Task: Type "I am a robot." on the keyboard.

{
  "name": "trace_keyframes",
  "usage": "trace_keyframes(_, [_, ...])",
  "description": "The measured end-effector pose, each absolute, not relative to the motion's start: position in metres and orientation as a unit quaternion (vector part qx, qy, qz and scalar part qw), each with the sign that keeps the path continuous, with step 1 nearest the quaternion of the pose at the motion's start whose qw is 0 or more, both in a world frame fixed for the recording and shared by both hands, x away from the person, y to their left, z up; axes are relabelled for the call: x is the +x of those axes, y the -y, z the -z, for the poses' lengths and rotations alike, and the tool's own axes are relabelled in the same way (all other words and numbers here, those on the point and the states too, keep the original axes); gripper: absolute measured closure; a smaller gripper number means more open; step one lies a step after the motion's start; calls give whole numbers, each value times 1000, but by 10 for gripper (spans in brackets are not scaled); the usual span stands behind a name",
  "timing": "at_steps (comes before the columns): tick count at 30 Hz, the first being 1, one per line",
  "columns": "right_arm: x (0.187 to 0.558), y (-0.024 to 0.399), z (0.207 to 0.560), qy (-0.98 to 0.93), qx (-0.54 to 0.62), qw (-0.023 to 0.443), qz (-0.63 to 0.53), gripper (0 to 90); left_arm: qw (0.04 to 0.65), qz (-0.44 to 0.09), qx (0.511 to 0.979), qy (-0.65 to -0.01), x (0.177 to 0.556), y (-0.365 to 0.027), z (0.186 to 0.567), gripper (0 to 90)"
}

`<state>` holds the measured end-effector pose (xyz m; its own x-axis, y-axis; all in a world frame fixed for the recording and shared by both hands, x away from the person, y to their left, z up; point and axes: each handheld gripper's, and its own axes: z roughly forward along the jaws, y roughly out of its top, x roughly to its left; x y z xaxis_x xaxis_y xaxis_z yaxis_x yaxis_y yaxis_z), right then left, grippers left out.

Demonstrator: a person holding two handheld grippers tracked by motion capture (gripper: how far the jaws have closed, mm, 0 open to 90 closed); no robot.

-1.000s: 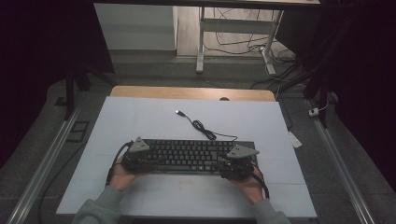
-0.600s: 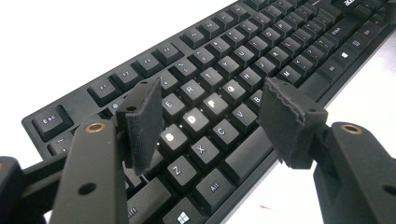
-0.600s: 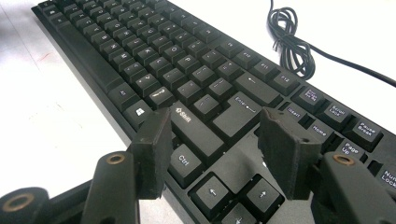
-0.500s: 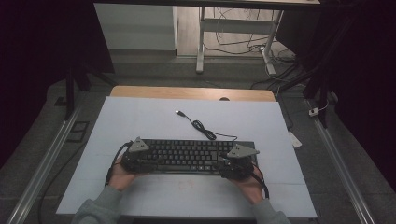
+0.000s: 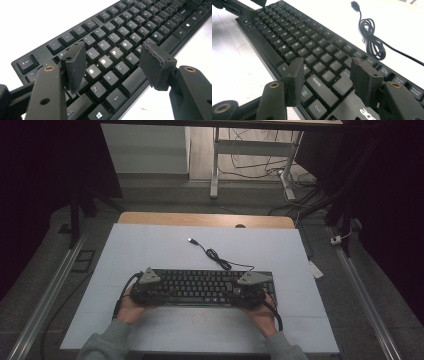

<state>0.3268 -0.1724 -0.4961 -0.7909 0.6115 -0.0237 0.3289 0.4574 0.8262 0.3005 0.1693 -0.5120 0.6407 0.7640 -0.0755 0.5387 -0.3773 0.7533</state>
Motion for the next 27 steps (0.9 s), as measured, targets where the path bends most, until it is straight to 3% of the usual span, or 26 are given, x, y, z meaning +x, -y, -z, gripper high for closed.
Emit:
trace_keyframes(13, [341, 152, 499, -847, 282, 149, -426, 595, 386, -145, 819, -400, 300, -169, 513, 372])
trace_keyframes(22, [349, 134, 499, -853, 270, 129, -427, 844, 384, -144, 820, -399, 300, -168, 514, 366])
trace_keyframes(27, [353, 123, 499, -859, 269, 125, -418, 885, 382, -143, 821, -399, 301, -168, 515, 365])
